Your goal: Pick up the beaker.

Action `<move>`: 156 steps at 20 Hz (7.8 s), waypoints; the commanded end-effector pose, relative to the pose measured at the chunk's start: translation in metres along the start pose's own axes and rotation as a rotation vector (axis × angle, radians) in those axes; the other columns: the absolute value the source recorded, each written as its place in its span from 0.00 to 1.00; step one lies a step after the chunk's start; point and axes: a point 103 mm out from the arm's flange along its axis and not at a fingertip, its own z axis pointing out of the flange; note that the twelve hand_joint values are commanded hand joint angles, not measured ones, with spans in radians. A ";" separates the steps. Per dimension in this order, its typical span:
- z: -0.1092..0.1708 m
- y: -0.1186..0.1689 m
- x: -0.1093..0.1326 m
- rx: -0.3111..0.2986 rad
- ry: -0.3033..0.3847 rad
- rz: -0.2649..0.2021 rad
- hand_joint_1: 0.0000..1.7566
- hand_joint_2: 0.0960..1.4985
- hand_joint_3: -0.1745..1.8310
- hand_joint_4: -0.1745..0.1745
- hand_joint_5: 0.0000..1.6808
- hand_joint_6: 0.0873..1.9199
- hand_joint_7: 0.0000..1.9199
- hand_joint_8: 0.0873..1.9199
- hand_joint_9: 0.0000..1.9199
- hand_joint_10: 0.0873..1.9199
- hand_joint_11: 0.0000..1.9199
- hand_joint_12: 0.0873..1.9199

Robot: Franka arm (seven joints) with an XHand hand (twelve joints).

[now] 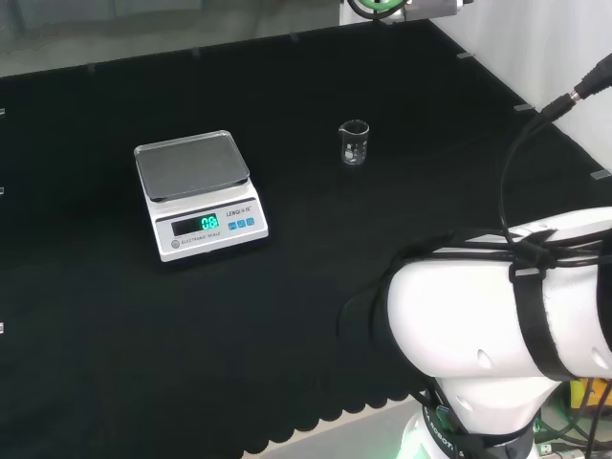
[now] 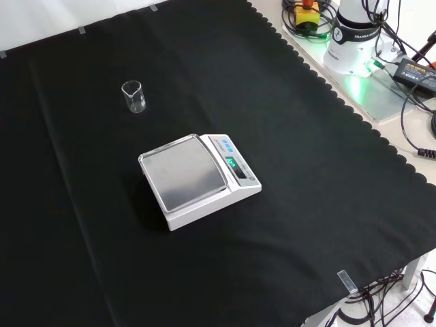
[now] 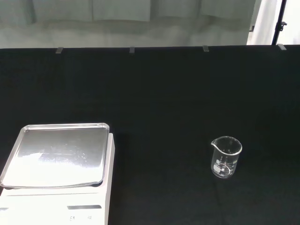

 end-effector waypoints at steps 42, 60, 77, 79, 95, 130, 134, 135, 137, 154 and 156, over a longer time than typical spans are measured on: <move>0.155 0.213 -0.064 0.103 -0.092 0.021 0.08 0.48 0.16 0.32 0.14 0.00 0.06 0.30 0.26 0.00 0.19 0.72; 0.244 0.256 -0.142 0.245 -0.098 0.108 0.08 0.46 0.14 0.31 0.16 0.00 0.07 0.31 0.27 0.00 0.20 0.73; 0.319 0.226 -0.102 0.232 -0.062 0.075 0.10 0.47 0.14 0.32 0.17 0.00 0.09 0.32 0.28 0.00 0.21 0.74; 0.331 0.231 -0.095 0.227 -0.128 0.052 0.11 0.46 0.13 0.37 0.17 0.00 0.10 0.31 0.29 0.00 0.21 0.74; 0.365 0.272 -0.126 0.379 -0.170 0.088 0.13 0.47 0.10 0.42 0.20 0.00 0.11 0.31 0.15 0.37 0.23 0.74; 0.383 0.258 -0.113 0.483 -0.175 0.123 0.45 0.49 0.11 0.31 0.36 0.00 0.33 0.25 0.41 0.23 0.44 0.60; 0.380 0.259 -0.113 0.476 -0.180 0.126 0.51 0.50 0.14 0.31 0.40 0.00 0.38 0.22 0.49 0.17 0.49 0.57; 0.379 0.260 -0.113 0.473 -0.187 0.123 0.52 0.50 0.15 0.31 0.41 0.00 0.39 0.21 0.50 0.15 0.50 0.56; 0.375 0.262 -0.111 0.471 -0.202 0.116 0.55 0.49 0.20 0.30 0.45 0.00 0.41 0.20 0.54 0.12 0.54 0.53; 0.348 0.276 -0.091 0.460 -0.232 0.090 0.68 0.40 0.37 0.15 0.61 0.08 0.52 0.18 0.72 0.00 0.78 0.30; 0.344 0.276 -0.088 0.465 -0.238 0.085 0.68 0.41 0.37 0.14 0.61 0.08 0.53 0.18 0.73 0.00 0.79 0.29</move>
